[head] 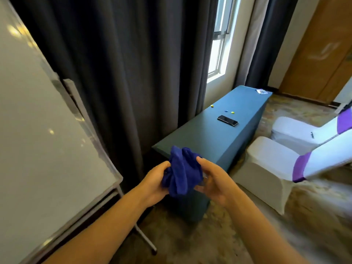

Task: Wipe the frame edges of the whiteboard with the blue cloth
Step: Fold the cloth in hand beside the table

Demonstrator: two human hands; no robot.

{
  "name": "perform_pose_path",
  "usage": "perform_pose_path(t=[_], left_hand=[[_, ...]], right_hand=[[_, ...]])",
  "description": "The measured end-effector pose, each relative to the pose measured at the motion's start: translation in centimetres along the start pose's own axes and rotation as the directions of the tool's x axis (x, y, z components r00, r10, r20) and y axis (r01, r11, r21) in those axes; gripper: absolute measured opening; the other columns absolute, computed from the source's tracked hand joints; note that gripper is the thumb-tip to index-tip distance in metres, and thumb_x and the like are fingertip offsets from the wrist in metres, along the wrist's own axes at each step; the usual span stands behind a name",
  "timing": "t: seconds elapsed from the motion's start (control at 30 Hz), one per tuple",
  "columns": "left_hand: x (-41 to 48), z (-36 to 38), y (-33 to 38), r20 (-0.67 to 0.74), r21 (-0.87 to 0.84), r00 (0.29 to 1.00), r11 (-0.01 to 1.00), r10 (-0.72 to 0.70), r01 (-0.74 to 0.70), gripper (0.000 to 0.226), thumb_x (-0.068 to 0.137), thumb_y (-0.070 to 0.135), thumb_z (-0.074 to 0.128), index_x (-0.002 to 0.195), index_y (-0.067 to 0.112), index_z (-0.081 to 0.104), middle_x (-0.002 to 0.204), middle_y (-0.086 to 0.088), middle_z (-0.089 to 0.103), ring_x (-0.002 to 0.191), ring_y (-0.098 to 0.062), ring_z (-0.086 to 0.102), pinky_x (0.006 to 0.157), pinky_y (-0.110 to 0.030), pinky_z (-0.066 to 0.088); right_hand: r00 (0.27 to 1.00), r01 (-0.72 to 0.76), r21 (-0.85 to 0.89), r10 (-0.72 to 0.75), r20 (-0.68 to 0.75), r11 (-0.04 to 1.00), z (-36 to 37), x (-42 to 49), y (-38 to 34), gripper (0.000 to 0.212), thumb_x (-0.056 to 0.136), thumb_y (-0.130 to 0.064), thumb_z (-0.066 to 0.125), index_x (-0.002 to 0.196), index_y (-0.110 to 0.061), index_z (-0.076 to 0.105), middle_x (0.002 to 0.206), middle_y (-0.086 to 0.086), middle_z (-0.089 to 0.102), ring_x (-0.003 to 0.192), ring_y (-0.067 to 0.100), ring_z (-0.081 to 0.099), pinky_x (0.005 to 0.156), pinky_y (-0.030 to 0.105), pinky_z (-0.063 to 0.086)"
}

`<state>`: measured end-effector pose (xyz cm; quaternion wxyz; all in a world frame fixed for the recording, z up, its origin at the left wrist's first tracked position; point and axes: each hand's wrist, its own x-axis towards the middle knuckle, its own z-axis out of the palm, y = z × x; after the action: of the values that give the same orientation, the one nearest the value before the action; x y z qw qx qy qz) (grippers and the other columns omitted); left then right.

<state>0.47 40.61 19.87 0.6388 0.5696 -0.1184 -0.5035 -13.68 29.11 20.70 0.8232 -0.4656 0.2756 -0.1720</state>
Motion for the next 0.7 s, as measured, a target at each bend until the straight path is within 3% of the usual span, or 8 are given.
perform_pose_path(t=[0.07,0.13,0.27,0.4,0.47,0.57,0.63,0.7], left_hand=[[1.9,4.0,-2.9,-0.018,-0.134,0.999,0.991,-0.029,0.026,0.042,0.096,0.031,0.041,0.122,0.007,0.063,0.120,-0.015,0.068,0.113,-0.032,0.062,0.101,-0.047,0.048],[3.4,7.5,-5.2,-0.010,-0.155,0.999,0.987,-0.042,0.040,0.043,0.093,0.040,0.043,0.112,0.012,0.070,0.106,-0.011,0.074,0.098,-0.027,0.069,0.086,-0.040,0.054],[7.0,14.3,-6.9,-0.070,-0.047,0.997,0.999,-0.010,0.007,0.043,0.086,0.050,0.061,0.106,0.013,0.073,0.099,-0.013,0.076,0.090,-0.028,0.073,0.076,-0.040,0.059],[12.2,17.2,-9.0,-0.186,0.021,0.983,1.000,0.016,-0.012,0.032,0.087,0.035,0.066,0.107,0.010,0.069,0.100,-0.013,0.076,0.090,-0.030,0.073,0.070,-0.039,0.057],[15.3,17.0,-10.1,-0.260,0.001,0.966,1.000,-0.007,0.007,0.030,0.091,0.033,0.061,0.106,0.008,0.068,0.098,-0.015,0.075,0.090,-0.031,0.072,0.071,-0.038,0.055],[21.8,16.8,-9.7,-0.295,-0.054,0.955,0.998,-0.031,0.016,0.033,0.096,0.033,0.054,0.109,0.005,0.065,0.100,-0.018,0.073,0.092,-0.033,0.071,0.076,-0.043,0.057],[25.8,16.9,-9.0,-0.323,-0.085,0.944,0.995,-0.070,0.045,0.033,0.097,0.033,0.052,0.110,0.005,0.065,0.102,-0.017,0.073,0.095,-0.032,0.070,0.081,-0.044,0.057],[28.5,16.9,-8.8,-0.340,-0.154,0.933,0.986,-0.117,0.067,0.032,0.098,0.033,0.051,0.109,0.007,0.065,0.104,-0.015,0.073,0.096,-0.029,0.070,0.075,-0.040,0.059]], right_hand=[[0.998,-0.067,-0.005,0.067,-0.014,0.998,-4.2,-0.6,0.0,0.044,0.079,-0.040,0.070,0.119,-0.022,0.065,0.119,0.008,0.070,0.113,0.033,0.064,0.101,0.055,0.045],[0.994,-0.106,0.037,0.105,0.014,0.994,-7.7,-0.8,0.4,0.042,0.085,-0.031,0.066,0.125,-0.020,0.061,0.122,0.011,0.069,0.114,0.034,0.063,0.101,0.055,0.046],[0.994,-0.040,0.019,0.042,-0.099,0.999,-14.2,1.0,-1.8,0.033,0.093,-0.004,0.054,0.118,-0.021,0.068,0.114,0.012,0.072,0.103,0.031,0.069,0.085,0.046,0.058],[0.972,-0.119,0.007,0.118,-0.204,0.993,-19.1,5.3,-1.8,0.030,0.093,-0.001,0.052,0.106,-0.018,0.073,0.110,0.016,0.072,0.100,0.033,0.070,0.083,0.045,0.059],[0.954,-0.190,0.117,0.211,-0.211,0.975,-21.1,7.8,-1.3,0.022,0.092,-0.006,0.057,0.109,-0.010,0.071,0.115,0.023,0.069,0.105,0.038,0.067,0.090,0.051,0.055],[0.926,-0.269,0.322,0.336,-0.171,0.908,-24.6,13.0,-2.7,0.035,0.089,-0.027,0.064,0.116,-0.004,0.065,0.119,0.023,0.066,0.111,0.038,0.062,0.100,0.052,0.047],[0.915,-0.335,0.328,0.388,-0.109,0.883,-26.8,16.6,-4.1,0.036,0.086,-0.036,0.064,0.107,-0.008,0.071,0.116,0.018,0.068,0.102,0.036,0.066,0.094,0.048,0.051],[0.886,-0.417,0.233,0.450,-0.111,0.878,-28.5,19.2,-4.8,0.042,0.085,-0.047,0.063,0.103,-0.011,0.076,0.114,0.015,0.072,0.098,0.035,0.070,0.086,0.048,0.055]])
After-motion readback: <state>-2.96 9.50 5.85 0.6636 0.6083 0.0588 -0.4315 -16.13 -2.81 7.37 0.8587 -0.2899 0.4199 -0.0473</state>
